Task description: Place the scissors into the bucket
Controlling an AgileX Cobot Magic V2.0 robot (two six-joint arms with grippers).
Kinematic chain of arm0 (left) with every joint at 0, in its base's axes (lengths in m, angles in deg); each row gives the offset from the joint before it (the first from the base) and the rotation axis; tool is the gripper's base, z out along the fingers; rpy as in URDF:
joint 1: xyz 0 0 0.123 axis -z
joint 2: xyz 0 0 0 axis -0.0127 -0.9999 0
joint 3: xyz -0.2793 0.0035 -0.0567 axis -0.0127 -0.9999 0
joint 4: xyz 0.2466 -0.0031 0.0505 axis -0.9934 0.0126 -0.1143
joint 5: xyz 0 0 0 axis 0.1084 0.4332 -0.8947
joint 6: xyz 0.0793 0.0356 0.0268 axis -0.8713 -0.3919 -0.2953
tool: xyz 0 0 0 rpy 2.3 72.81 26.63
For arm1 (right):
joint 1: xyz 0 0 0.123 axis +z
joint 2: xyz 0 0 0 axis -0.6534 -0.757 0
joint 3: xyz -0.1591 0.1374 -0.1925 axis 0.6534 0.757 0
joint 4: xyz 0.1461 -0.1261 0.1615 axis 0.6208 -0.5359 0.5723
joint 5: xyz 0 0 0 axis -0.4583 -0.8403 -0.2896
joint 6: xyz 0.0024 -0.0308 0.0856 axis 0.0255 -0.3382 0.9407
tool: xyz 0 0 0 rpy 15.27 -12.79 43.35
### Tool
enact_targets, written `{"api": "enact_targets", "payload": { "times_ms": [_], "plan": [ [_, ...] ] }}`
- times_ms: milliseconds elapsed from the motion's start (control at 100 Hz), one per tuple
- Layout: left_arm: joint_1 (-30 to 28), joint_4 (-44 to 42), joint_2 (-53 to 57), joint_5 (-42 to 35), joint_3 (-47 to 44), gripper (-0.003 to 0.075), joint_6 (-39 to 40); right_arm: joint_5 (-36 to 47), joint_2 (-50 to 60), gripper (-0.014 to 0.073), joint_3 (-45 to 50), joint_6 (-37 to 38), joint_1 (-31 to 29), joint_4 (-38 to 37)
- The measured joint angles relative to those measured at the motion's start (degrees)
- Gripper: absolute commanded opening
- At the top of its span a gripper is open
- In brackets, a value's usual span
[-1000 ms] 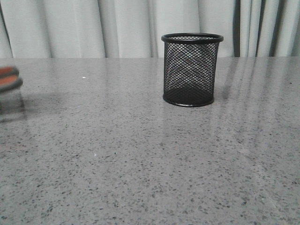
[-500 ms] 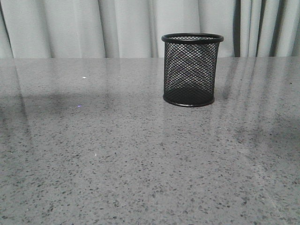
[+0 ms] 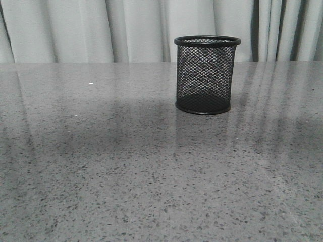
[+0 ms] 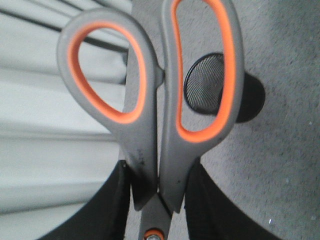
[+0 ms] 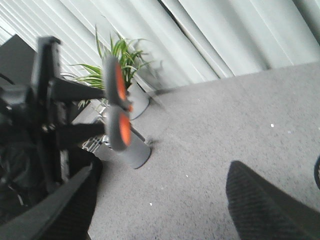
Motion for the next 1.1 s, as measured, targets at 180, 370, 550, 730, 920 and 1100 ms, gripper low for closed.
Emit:
{"api": "enact_targets", "payload": {
  "times_ms": [180, 370, 550, 730, 920, 1100],
  "plan": [
    [6.4, -3.3, -2.5, -4.1, 0.0, -0.0021, 5.1, -1.0, -1.2, 0.049, -2.4, -0.3, 0.0, 0.3],
    [11.5, -7.2, -4.2, -6.1, 0.0, -0.0021, 8.4, -1.3, -2.1, 0.049, -2.6, -0.3, 0.0, 0.4],
    [14.1, -8.1, -6.0, -8.0, 0.0, -0.0021, 9.6, -1.3, -2.4, 0.049, -2.6, -0.8, 0.0, 0.4],
    [15.9, -8.1, -6.8, -12.4, 0.0, -0.002, 9.8, -1.5, -2.5, 0.0391, -2.6, -1.0, 0.0, 0.4],
    [16.1, -7.9, -6.8, -13.8, 0.0, 0.0013, 9.8, -1.6, -2.5, 0.0005, -2.6, -1.0, 0.0, 0.4],
    [16.1, -6.6, -6.8, -13.2, 0.0, 0.0276, 10.1, -1.4, -2.5, -0.0063, -2.6, -1.8, -0.1, -0.7]
  ]
}}
